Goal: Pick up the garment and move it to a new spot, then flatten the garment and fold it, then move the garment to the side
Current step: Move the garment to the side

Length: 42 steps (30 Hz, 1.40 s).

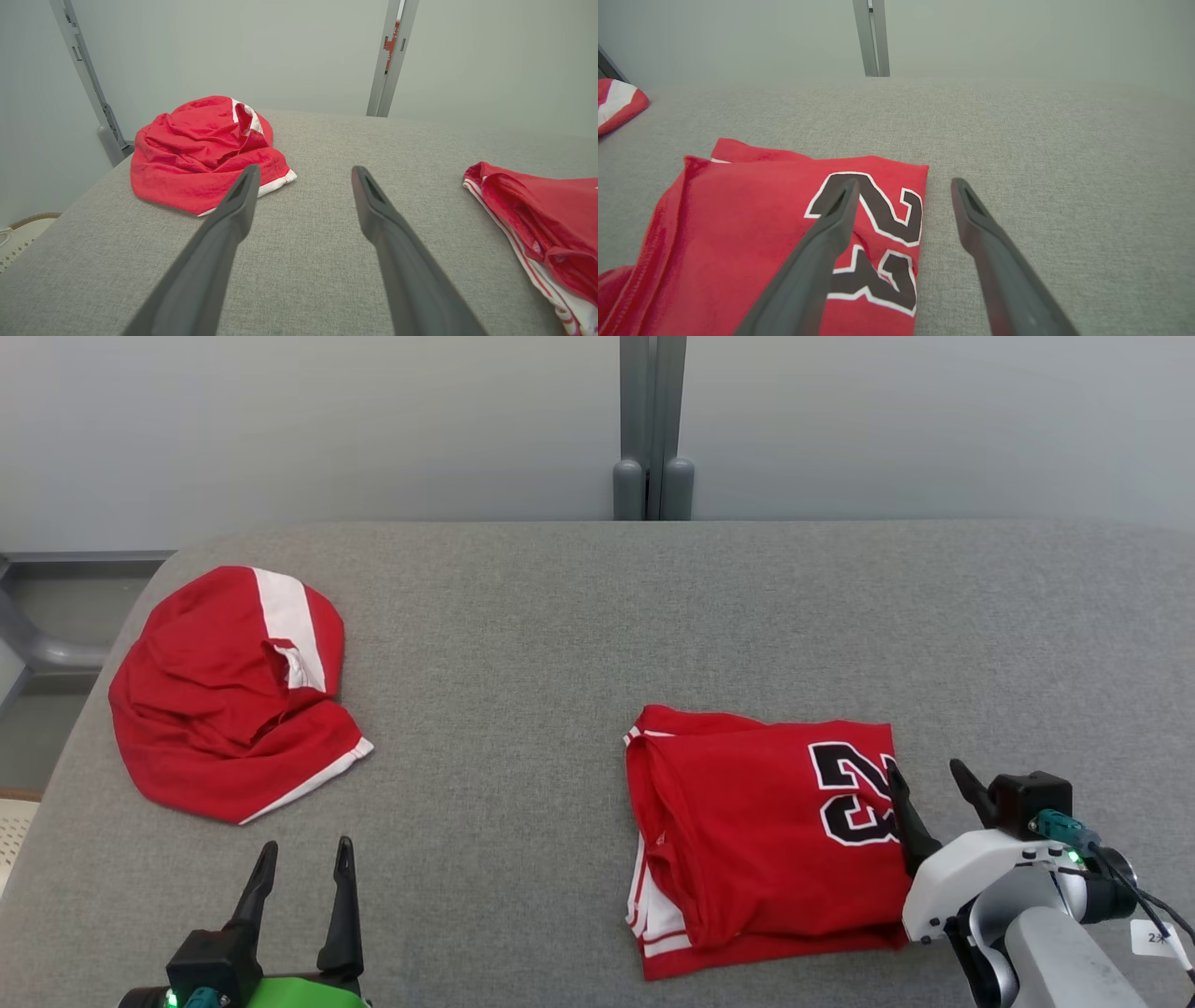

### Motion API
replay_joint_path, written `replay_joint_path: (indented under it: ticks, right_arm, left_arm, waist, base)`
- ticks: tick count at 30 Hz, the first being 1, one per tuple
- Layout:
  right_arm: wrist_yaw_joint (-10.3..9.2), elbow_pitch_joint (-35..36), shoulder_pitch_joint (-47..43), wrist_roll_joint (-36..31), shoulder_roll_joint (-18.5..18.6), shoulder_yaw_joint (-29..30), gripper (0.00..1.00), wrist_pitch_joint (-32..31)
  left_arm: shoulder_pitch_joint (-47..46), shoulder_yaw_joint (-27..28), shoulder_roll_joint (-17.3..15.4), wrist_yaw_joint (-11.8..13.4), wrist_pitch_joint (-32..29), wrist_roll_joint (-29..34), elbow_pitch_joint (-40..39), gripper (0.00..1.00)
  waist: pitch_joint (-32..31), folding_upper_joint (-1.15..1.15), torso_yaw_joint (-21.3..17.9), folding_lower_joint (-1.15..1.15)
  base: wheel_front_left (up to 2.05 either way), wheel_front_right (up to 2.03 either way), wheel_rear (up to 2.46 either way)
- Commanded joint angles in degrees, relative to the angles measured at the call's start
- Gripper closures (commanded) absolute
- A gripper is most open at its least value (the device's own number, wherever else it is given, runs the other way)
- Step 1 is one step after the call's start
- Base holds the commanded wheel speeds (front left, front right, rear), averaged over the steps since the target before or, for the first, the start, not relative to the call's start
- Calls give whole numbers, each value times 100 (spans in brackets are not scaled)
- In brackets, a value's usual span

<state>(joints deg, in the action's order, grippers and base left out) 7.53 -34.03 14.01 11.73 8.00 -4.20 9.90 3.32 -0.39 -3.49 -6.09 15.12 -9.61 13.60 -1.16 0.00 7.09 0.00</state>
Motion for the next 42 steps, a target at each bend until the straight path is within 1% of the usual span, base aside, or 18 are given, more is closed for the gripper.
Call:
replay_joint_path:
  ticks: [1,11,18,19,20,21,27,33,37,42]
  right_arm:
    - [-9,-191,96,51,-7,9,0,48]
    - [-9,-1593,626,183,-156,-70,0,297]
    - [-8,-2390,732,309,-305,-308,0,346]
    - [-8,-2496,722,366,-343,-346,53,332]
    - [-7,-2563,719,421,-369,-368,69,330]
    - [-5,-2618,748,485,-390,-393,100,343]
    - [-9,-2673,1239,599,-289,-546,100,414]
    - [-10,-2587,2002,533,44,-816,100,442]
    - [-10,-2510,2588,521,396,-990,100,377]
    - [-10,-2390,3305,538,989,-1170,100,257]
  left_arm:
    - [-118,-13,-13,-21,0,-8,14,0]
    - [-353,-63,1,-29,0,-27,48,0]
    - [-478,-104,18,-39,0,-82,108,0]
    - [-496,-102,22,-39,0,-86,108,0]
    - [-503,-98,25,-37,0,-92,109,0]
    - [-508,-95,29,-34,0,-97,111,0]
    - [-567,-83,41,-7,0,-134,57,0]
    - [-766,-120,50,-6,0,-153,-70,0]
    - [-984,-192,54,-30,0,-166,-185,0]
    - [-1331,-272,54,-53,-1,-119,-396,0]
  waist:
    - [81,0,44,0]
    - [429,0,45,0]
    - [573,0,95,0]
    - [589,0,100,0]
    - [602,0,101,0]
    - [619,0,101,0]
    - [771,0,72,0]
    - [1149,0,-22,0]
    - [1575,0,-170,0]
    - [2209,0,-422,0]
  base:
    - [0,0,0]
    - [0,0,0]
    - [0,0,0]
    - [0,0,0]
    - [0,0,0]
    - [0,0,0]
    - [0,0,0]
    - [0,0,0]
    - [0,0,0]
    - [0,0,0]
